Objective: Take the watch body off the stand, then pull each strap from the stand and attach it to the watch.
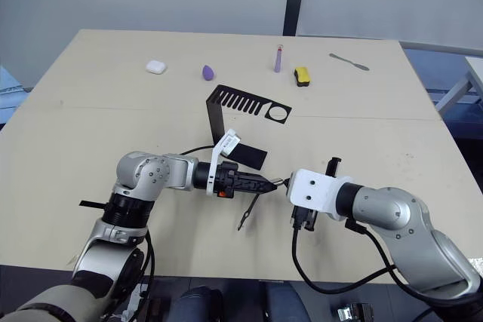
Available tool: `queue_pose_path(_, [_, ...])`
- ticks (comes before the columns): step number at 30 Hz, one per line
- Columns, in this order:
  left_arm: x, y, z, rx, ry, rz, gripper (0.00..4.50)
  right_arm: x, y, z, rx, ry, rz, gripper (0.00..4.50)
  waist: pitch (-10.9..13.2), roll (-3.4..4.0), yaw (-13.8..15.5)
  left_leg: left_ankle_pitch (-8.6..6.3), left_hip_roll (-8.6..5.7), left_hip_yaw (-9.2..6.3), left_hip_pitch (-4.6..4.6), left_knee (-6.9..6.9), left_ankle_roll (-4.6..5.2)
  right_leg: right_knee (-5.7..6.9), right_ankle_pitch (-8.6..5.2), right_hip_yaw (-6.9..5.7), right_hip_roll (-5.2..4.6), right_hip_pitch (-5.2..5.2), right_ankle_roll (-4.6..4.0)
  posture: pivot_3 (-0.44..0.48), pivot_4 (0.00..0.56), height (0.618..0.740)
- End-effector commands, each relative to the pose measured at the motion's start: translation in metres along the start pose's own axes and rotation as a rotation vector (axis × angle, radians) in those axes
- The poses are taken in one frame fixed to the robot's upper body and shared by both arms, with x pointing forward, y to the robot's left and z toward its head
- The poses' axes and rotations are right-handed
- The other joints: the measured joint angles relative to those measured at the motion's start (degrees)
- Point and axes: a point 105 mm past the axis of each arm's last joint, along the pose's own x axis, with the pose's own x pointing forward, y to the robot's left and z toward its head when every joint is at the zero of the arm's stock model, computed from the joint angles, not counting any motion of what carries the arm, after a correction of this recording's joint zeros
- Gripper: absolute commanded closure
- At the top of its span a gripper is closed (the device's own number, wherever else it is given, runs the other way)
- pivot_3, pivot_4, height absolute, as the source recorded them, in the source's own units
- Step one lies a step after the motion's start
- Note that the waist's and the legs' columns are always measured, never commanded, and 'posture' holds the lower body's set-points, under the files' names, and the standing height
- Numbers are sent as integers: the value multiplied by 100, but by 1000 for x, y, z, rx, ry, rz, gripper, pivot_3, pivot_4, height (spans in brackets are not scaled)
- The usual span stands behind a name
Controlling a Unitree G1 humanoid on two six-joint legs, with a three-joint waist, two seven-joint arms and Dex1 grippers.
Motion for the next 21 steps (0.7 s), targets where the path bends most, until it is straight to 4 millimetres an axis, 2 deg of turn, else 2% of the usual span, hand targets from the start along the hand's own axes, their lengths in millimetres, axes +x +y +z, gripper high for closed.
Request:
queue_pose_path(1, [5,-3,1,21,14,-10,2924,-7,-1,28,-80,-96,-10,4500,0,0,0,0,0,0,0,0,0,0,0,0,0,0,0,0,150,740])
queue_pose_path(21, [4,-4,0,34,17,-13,2924,-7,0,28,-80,-93,-9,4500,0,0,0,0,0,0,0,0,0,0,0,0,0,0,0,0,150,740])
